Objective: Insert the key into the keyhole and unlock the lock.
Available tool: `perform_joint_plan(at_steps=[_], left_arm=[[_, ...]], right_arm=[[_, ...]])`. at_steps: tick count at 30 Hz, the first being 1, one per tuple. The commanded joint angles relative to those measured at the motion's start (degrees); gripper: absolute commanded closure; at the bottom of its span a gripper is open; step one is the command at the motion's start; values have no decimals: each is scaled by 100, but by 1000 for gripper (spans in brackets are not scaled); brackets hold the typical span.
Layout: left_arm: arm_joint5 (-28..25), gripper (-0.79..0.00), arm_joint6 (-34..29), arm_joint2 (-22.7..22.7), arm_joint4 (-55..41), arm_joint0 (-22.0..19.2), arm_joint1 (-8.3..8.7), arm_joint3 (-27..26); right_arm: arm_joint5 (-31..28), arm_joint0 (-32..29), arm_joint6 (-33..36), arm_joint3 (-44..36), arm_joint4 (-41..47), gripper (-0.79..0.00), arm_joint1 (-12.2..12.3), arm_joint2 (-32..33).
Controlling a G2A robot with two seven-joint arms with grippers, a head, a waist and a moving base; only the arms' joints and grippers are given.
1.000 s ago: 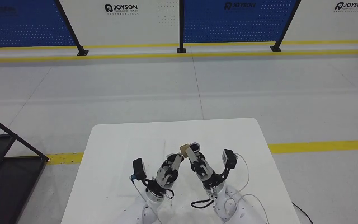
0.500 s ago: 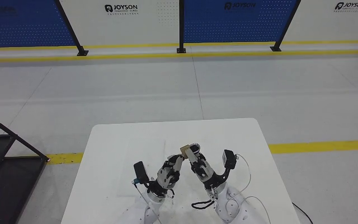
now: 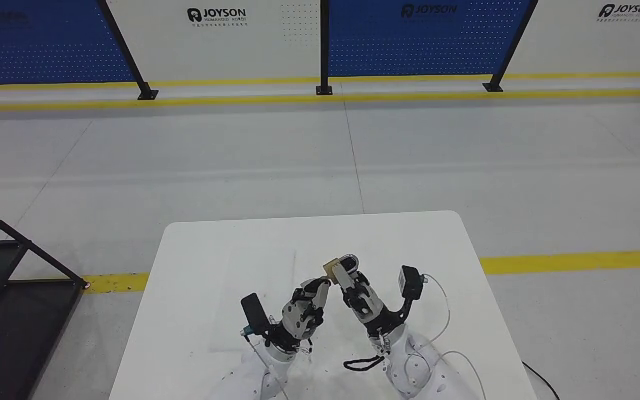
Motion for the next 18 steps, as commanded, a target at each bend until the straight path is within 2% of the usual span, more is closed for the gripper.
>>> perform_joint_plan(at_steps=[1,15,16,17,18], left_arm=[[-5,0,1,0,-7,1,0,1],[-5,-9,1,0,-7,1,0,1],[-5,-308,1,0,-7,1,0,1],[-5,-372,1,0,-7,1,0,1],[16,-477,-76,-1,-35,4,-1,-26]], right_arm=[[7,-1,0,-1,-4,0,0,2],[134,-18,110,-98,84,0,2,-10],[136,-24,124,-111,108,0,4,-5],[138,-27,140,-120,121,0,6,-1],[139,-30,153,-127,131,0,8,4]])
